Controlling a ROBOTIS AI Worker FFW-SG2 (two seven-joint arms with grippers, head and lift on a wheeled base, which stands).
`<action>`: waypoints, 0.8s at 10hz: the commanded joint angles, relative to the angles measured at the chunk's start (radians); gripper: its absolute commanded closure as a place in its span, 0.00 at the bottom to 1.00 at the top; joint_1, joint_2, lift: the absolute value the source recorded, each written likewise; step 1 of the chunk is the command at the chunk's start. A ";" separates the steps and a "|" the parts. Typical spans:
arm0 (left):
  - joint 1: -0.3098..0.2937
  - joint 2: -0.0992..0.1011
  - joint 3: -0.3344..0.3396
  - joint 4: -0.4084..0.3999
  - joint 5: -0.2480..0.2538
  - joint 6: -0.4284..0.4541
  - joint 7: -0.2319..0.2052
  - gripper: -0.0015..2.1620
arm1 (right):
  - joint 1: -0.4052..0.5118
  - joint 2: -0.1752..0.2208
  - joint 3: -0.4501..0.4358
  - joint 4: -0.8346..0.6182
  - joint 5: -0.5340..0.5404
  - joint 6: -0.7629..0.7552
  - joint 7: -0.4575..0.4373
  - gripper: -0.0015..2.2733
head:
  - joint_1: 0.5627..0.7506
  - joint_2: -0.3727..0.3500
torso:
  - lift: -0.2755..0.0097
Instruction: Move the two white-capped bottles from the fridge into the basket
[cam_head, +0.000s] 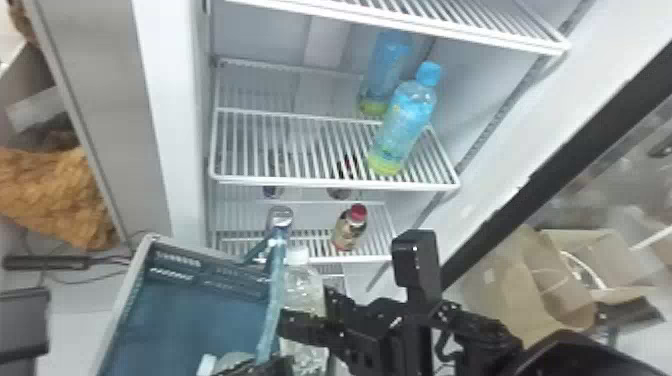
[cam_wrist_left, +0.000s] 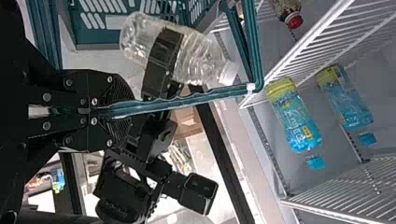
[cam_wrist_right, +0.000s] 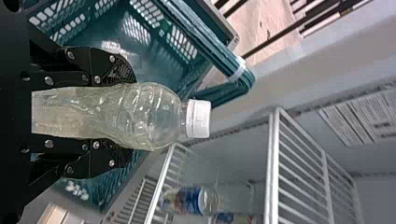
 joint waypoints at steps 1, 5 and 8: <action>-0.001 -0.001 0.000 0.000 0.000 0.000 0.000 0.55 | -0.034 -0.010 0.030 0.039 -0.014 0.000 0.009 0.39 | 0.70 0.14 | 0.97; 0.004 -0.001 0.004 0.000 0.000 0.000 0.000 0.55 | -0.017 -0.008 0.024 0.012 0.012 -0.044 0.023 0.14 | 0.70 0.21 | 0.97; 0.002 -0.001 0.002 0.000 0.000 0.002 0.000 0.55 | 0.012 0.001 0.014 -0.020 0.040 -0.137 0.014 0.10 | 0.70 0.20 | 0.97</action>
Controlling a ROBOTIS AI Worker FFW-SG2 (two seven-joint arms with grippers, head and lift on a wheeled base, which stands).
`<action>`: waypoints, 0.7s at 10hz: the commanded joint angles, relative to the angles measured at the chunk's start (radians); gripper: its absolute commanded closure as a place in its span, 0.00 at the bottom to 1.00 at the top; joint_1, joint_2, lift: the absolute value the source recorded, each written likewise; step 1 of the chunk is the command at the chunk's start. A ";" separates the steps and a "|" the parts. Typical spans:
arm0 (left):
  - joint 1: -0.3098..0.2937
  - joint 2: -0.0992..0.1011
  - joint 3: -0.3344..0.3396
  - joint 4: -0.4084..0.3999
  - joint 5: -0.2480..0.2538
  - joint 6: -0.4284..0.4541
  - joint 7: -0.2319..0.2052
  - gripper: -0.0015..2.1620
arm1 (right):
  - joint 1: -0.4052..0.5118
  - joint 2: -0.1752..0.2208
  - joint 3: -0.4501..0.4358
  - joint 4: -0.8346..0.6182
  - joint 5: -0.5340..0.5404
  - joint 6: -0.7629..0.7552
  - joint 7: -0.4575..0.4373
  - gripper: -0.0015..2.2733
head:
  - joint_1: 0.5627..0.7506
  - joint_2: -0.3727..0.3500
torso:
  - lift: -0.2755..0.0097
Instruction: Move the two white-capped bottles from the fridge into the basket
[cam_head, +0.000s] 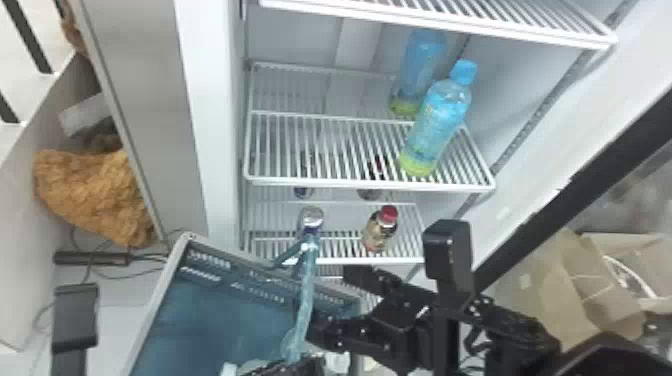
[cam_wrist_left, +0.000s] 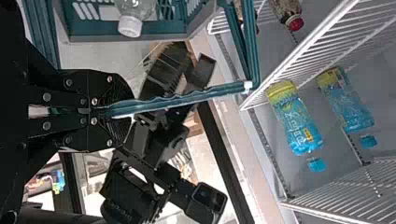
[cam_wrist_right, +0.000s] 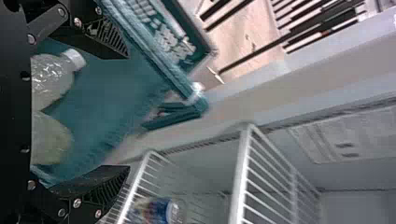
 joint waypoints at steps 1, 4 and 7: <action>-0.002 0.000 0.001 0.000 0.000 0.000 0.000 0.55 | 0.050 0.022 -0.032 -0.071 0.060 -0.085 -0.026 0.10 | 0.70 0.20 | 0.97; 0.003 0.000 0.001 0.000 0.000 0.000 -0.002 0.55 | 0.109 0.039 -0.062 -0.111 0.070 -0.249 -0.092 0.10 | 0.70 0.12 | 0.97; 0.003 0.000 0.001 0.000 0.000 0.000 -0.002 0.55 | 0.170 0.040 -0.062 -0.113 0.058 -0.473 -0.181 0.10 | 0.70 0.10 | 0.97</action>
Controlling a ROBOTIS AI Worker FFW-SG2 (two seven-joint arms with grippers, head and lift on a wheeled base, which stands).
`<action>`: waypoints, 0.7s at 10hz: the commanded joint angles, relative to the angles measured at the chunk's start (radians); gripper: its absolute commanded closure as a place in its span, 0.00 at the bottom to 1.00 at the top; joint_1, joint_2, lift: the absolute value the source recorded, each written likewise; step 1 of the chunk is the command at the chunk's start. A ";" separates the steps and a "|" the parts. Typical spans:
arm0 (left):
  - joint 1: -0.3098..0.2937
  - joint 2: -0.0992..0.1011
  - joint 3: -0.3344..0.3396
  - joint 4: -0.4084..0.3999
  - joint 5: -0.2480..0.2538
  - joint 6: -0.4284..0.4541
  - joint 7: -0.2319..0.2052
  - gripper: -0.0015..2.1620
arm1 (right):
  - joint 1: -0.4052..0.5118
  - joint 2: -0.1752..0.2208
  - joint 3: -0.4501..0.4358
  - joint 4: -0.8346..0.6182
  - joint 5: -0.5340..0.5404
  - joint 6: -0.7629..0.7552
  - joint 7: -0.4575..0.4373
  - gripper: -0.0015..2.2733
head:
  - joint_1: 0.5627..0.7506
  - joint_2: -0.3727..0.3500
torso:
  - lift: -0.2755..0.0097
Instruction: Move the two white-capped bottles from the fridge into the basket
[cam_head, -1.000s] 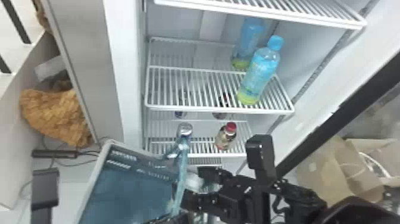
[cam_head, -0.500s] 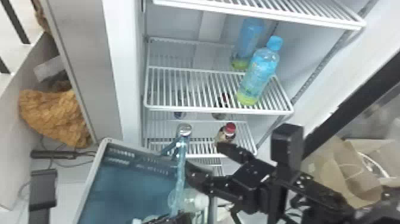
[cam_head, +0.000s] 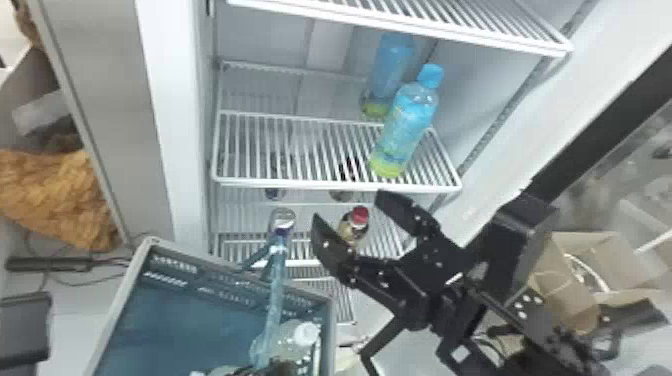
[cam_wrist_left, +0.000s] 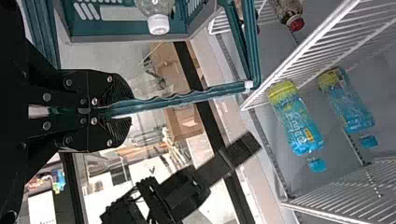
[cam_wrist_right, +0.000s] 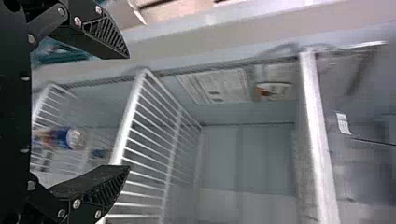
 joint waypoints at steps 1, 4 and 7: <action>0.000 -0.001 -0.002 0.000 0.000 0.000 0.000 0.55 | 0.022 0.003 0.001 0.030 -0.003 -0.132 -0.026 0.10 | 0.70 0.09 | 0.97; 0.000 -0.001 -0.002 0.000 -0.008 0.000 0.000 0.55 | 0.042 0.031 -0.030 0.143 -0.005 -0.345 -0.048 0.10 | 0.70 0.06 | 0.97; 0.005 -0.003 0.004 0.002 -0.024 -0.002 0.002 0.55 | 0.066 0.060 -0.066 0.207 0.001 -0.476 -0.049 0.10 | 0.70 0.03 | 0.97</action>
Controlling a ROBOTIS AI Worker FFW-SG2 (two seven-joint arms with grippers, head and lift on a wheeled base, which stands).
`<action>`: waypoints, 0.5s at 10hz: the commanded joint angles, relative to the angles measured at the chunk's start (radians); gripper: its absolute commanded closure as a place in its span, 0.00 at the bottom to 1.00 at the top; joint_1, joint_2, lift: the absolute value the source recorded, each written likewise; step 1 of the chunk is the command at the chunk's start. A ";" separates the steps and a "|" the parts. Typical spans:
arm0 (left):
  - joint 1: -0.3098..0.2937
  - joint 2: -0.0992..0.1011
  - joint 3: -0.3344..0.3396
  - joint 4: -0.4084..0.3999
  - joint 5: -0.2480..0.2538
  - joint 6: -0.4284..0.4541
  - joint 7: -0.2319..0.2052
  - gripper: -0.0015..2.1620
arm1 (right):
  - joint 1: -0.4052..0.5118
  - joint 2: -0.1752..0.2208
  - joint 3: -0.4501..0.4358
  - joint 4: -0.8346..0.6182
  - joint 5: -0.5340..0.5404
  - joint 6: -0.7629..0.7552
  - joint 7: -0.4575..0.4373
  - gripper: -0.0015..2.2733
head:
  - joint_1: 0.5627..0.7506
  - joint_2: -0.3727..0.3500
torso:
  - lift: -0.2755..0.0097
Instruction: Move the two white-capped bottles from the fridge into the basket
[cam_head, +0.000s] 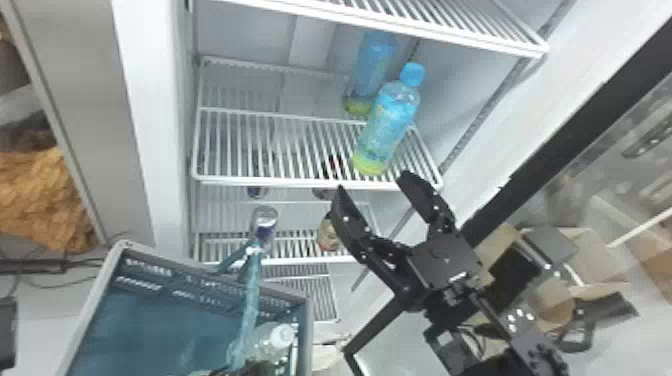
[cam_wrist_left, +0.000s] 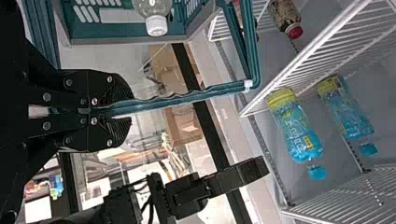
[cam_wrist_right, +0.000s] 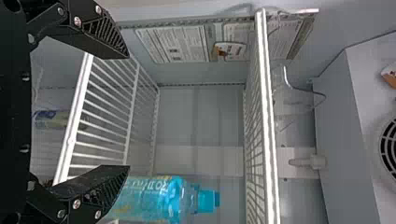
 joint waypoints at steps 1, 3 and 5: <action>0.000 0.000 0.000 0.003 -0.002 -0.003 0.000 0.55 | 0.016 0.021 -0.023 0.016 0.008 -0.026 -0.008 0.10 | 0.70 0.03 | 0.97; 0.005 0.000 0.002 0.000 0.000 -0.007 0.000 0.55 | 0.046 0.052 -0.053 0.038 0.000 -0.090 -0.047 0.10 | 0.70 0.03 | 0.97; 0.000 0.001 -0.010 0.005 0.002 -0.010 0.000 0.55 | 0.024 0.057 -0.057 0.142 -0.038 -0.203 -0.052 0.10 | 0.70 0.03 | 0.97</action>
